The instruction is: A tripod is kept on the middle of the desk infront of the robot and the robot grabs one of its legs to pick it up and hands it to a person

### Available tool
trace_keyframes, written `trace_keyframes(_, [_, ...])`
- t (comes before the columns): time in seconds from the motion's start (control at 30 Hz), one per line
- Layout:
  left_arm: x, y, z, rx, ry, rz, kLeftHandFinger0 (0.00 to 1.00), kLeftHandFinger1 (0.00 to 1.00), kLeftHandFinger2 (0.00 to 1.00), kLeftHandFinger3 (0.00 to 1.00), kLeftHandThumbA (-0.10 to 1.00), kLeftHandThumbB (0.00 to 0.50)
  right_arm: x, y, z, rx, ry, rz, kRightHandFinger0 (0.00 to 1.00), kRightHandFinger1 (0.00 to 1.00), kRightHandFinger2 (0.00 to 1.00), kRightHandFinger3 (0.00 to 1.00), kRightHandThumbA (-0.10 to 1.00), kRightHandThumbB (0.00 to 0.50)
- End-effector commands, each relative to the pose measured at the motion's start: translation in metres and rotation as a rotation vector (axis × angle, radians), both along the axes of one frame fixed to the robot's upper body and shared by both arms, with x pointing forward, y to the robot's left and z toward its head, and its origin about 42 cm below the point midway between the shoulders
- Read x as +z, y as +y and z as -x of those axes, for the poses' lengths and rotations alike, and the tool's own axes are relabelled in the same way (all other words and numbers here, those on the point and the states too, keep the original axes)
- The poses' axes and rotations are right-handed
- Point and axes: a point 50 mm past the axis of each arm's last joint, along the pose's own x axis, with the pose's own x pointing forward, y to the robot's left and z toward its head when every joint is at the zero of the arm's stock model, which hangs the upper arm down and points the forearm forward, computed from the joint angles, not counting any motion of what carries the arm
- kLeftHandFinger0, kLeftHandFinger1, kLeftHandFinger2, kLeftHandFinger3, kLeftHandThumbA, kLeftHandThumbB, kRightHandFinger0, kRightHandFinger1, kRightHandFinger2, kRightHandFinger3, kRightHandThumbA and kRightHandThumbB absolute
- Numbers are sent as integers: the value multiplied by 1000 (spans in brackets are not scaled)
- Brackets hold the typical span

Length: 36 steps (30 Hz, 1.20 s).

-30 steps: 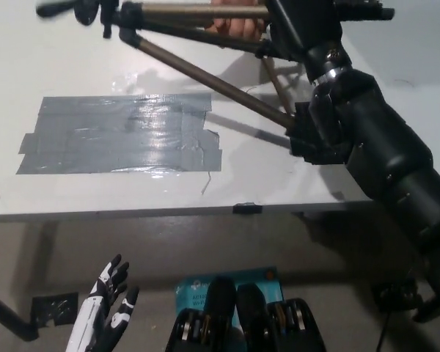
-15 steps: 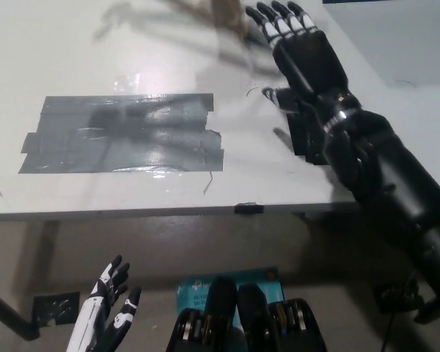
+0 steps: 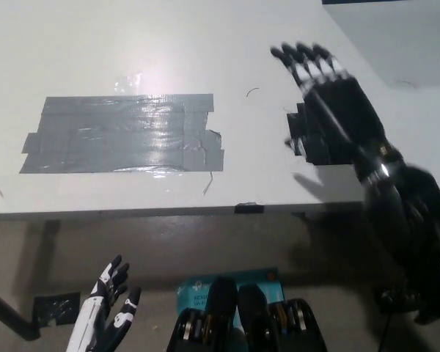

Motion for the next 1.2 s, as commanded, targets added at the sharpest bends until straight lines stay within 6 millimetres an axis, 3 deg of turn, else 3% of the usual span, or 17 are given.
trace_keyframes(0.0, [20,8,-3,30,-92,7,1000,1000,1000,1000,739,8,72,-71,189,206,-85,-582,1000,1000,1000,1000,930,336])
trace_keyframes(0.1, [28,14,-8,33,-114,0,1000,1000,1000,1000,744,0,28,-69,184,180,-21,-750,1000,1000,1000,1000,979,284])
trace_keyframes(0.2, [32,15,-6,32,-118,1,1000,1000,1000,1000,749,0,-25,-68,179,134,58,-843,1000,1000,1000,1000,869,194])
trace_keyframes(0.27, [30,14,-5,27,-125,-9,1000,1000,1000,1000,808,0,-68,-65,175,84,180,-944,1000,1000,1000,1000,861,176])
trace_keyframes(0.33, [33,15,-12,24,-137,-12,1000,1000,1000,1000,884,0,-96,-59,164,44,246,-972,1000,1000,1000,1000,891,149])
trace_keyframes(0.4, [37,13,-21,19,-158,-6,1000,1000,1000,1000,922,0,-116,-51,154,15,310,-1015,1000,1000,1000,1000,889,156])
trace_keyframes(0.43, [34,8,-16,23,-142,4,1000,1000,1000,1000,956,12,-135,-45,162,-9,372,-1039,1000,1000,1000,1000,894,161])
trace_keyframes(0.5, [27,6,-8,28,-129,11,1000,1000,1000,1000,1000,28,-155,-41,174,-31,449,-1061,1000,1000,1000,1000,906,180])
trace_keyframes(0.6, [25,9,-6,24,-120,26,1000,1000,1000,1000,1000,60,-167,-36,176,-20,502,-1083,1000,1000,1000,1000,914,170])
trace_keyframes(0.67, [25,5,-4,12,-122,30,1000,1000,1000,1000,1000,74,-169,-39,175,-35,516,-1082,1000,1000,1000,1000,903,196])
trace_keyframes(0.77, [18,3,1,2,-115,41,1000,1000,1000,1000,1000,77,-177,-41,181,-63,545,-1092,1000,1000,1000,1000,906,192])
trace_keyframes(0.9, [22,6,-9,3,-124,27,1000,1000,1000,1000,1000,76,-172,-38,166,-39,549,-1055,1000,1000,1000,1000,940,171])
trace_keyframes(0.93, [21,6,-9,12,-121,27,1000,1000,1000,1000,1000,76,-173,-39,162,-29,545,-1021,1000,1000,1000,1000,969,197])
trace_keyframes(1.07, [16,1,-2,2,-118,17,1000,1000,1000,1000,1000,95,-176,-44,169,-24,537,-1036,1000,1000,1000,1000,902,161])
trace_keyframes(1.17, [18,1,4,-2,-112,13,1000,1000,1000,1000,1000,99,-175,-45,178,-24,544,-1017,1000,1000,1000,1000,899,166])
